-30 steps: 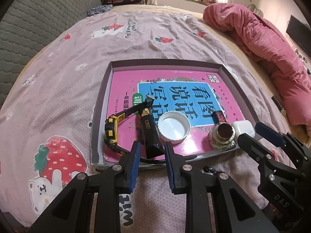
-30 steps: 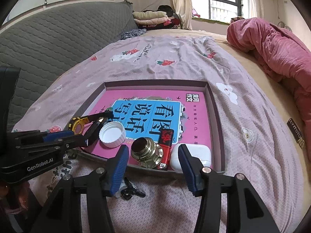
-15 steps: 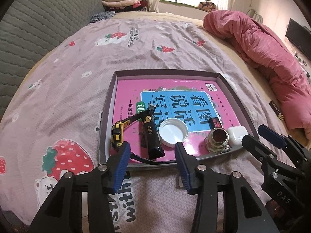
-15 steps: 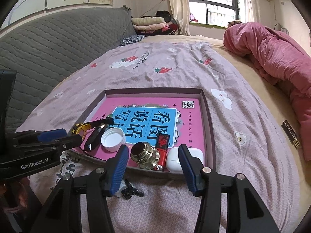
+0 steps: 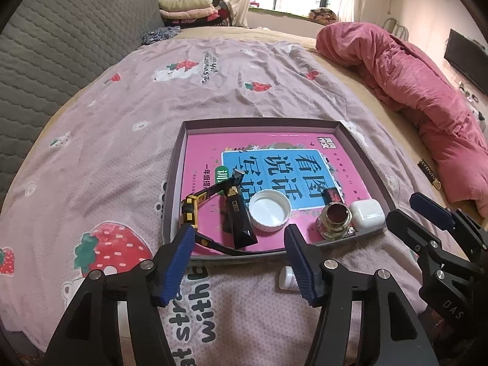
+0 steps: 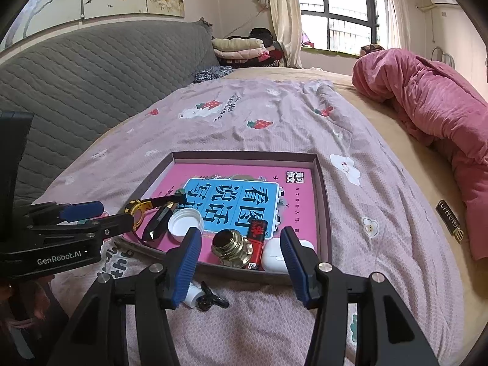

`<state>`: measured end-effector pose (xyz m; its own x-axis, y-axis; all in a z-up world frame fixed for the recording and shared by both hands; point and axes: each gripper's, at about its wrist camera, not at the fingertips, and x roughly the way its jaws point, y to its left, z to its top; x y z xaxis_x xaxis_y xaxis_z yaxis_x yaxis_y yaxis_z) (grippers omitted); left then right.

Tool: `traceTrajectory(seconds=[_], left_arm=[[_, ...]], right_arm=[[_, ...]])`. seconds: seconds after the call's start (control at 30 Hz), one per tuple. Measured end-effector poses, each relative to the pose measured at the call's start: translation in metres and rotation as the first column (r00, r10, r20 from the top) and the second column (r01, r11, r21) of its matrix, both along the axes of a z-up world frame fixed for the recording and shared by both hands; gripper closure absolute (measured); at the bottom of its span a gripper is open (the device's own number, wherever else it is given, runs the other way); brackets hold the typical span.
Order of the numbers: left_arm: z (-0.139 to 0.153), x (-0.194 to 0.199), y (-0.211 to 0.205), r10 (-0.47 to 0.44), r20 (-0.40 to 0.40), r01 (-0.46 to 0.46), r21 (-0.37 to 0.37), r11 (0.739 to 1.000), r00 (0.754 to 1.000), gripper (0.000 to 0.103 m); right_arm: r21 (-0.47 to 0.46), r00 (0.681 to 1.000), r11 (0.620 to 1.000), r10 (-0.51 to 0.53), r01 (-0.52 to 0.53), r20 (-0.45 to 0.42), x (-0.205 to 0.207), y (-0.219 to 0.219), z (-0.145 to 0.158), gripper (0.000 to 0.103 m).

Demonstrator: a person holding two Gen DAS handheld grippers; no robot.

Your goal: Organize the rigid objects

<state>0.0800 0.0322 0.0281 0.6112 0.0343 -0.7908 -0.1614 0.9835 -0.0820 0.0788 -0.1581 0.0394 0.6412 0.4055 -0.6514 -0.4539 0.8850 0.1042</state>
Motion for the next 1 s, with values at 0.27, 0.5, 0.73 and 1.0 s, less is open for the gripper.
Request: traceTrajectory(seconds=[0.27, 0.5, 0.73, 1.0], left_arm=[[0.004, -0.006, -0.003, -0.01, -0.001, 0.01, 0.005, 1.0, 1.0, 0.034], [0.004, -0.008, -0.003, -0.012, 0.001, 0.012, 0.005, 1.0, 1.0, 0.034], [0.002, -0.016, -0.002, -0.014, -0.017, 0.014, -0.002, 1.0, 1.0, 0.034], [-0.009, -0.024, -0.011, -0.046, -0.054, 0.046, -0.001, 0.999, 0.998, 0.034]], right_arm=[[0.007, 1.0, 1.0, 0.006, -0.006, 0.017, -0.009, -0.006, 0.004, 0.045], [0.007, 1.0, 1.0, 0.017, -0.017, 0.023, -0.013, -0.008, 0.006, 0.045], [-0.01, 0.999, 0.999, 0.041, -0.04, 0.012, -0.022, -0.008, 0.001, 0.045], [-0.049, 0.996, 0.995, 0.084, -0.085, -0.023, -0.034, -0.006, -0.012, 0.045]])
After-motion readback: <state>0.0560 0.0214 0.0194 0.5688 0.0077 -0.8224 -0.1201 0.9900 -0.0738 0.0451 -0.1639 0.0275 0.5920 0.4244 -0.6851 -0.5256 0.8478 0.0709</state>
